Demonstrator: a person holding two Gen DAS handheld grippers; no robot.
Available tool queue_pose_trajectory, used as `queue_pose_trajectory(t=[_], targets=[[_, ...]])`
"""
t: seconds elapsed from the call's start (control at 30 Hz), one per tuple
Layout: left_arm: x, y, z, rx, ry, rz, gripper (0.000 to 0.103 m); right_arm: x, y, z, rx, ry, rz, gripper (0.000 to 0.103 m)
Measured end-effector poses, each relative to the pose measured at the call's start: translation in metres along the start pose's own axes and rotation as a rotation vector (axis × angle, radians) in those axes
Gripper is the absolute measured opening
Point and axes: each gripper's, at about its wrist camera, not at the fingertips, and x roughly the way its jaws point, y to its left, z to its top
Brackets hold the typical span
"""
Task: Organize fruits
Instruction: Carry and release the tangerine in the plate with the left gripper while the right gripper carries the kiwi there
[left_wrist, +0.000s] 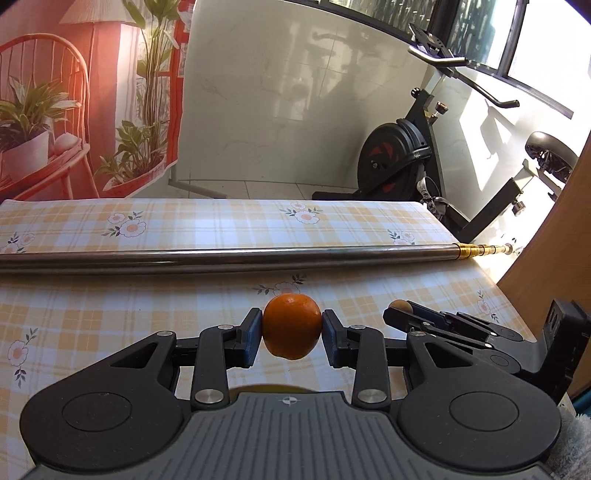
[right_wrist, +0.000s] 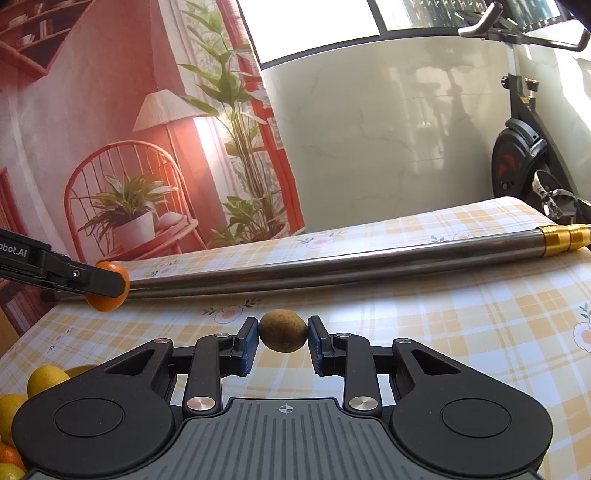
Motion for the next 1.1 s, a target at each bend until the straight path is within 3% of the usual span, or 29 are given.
queue_pose_trajectory(t=[0.27, 0.47, 0.63, 0.9, 1.1], targets=[[-0.041, 0.016, -0.027, -0.045, -0.011, -0.008, 0.037, -0.004, -0.005, -0.001, 0.07, 0.042, -0.029, 0.027], [-0.042, 0.026, -0.051, -0.103, 0.032, -0.067, 0.037, -0.03, -0.006, -0.012, 0.18, 0.062, -0.018, 0.027], [-0.034, 0.025, -0.066, -0.143, 0.075, -0.111, 0.037, -0.055, 0.023, -0.018, 0.152, 0.068, 0.038, 0.027], [-0.034, 0.022, -0.08, -0.107, 0.11, -0.089, 0.037, -0.068, 0.081, -0.023, 0.035, 0.116, 0.133, 0.026], [-0.032, 0.019, -0.085, -0.08, 0.123, -0.086, 0.037, -0.074, 0.099, -0.025, -0.003, 0.137, 0.149, 0.026]])
